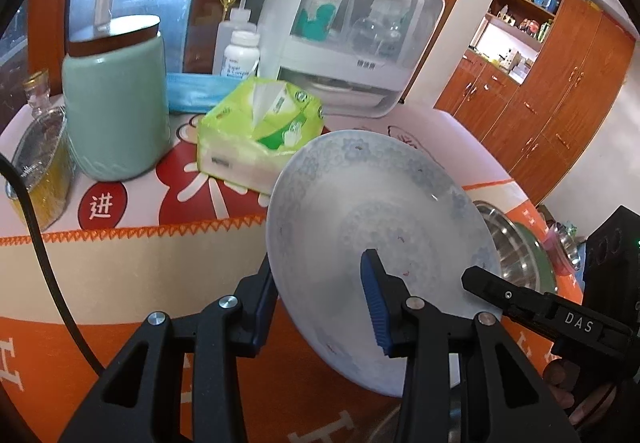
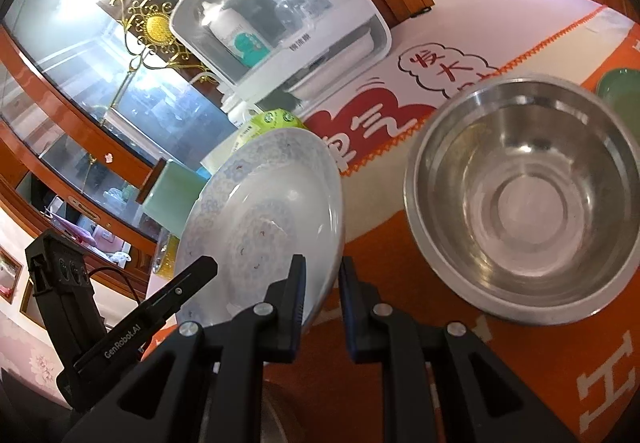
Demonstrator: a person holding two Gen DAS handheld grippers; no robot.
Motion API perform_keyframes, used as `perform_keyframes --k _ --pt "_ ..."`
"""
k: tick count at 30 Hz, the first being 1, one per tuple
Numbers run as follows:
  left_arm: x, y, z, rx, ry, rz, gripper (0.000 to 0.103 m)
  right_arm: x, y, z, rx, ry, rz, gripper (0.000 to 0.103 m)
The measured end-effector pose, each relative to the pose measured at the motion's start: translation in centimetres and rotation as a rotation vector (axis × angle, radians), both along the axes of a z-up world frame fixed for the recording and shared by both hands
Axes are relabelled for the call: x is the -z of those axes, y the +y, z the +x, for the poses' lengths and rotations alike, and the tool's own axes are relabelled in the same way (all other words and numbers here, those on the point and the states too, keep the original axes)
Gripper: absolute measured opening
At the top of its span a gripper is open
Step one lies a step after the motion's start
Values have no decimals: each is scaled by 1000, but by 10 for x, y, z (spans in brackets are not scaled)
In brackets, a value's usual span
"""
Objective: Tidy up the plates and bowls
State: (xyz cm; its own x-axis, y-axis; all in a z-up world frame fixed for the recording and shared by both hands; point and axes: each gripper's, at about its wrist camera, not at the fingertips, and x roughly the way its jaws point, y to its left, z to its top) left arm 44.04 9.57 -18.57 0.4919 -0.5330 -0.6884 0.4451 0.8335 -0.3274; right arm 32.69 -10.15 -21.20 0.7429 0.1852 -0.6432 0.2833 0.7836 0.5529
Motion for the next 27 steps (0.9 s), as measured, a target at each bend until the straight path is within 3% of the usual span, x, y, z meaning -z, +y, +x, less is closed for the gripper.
perform_keyframes --k 10,27 --pt "-38 8 -25 9 -51 -11 39 -29 8 -19 -17 -23 -13 16" --pt "-108 11 -109 76 -126 -4 39 -92 22 -104 2 -92 -69 16"
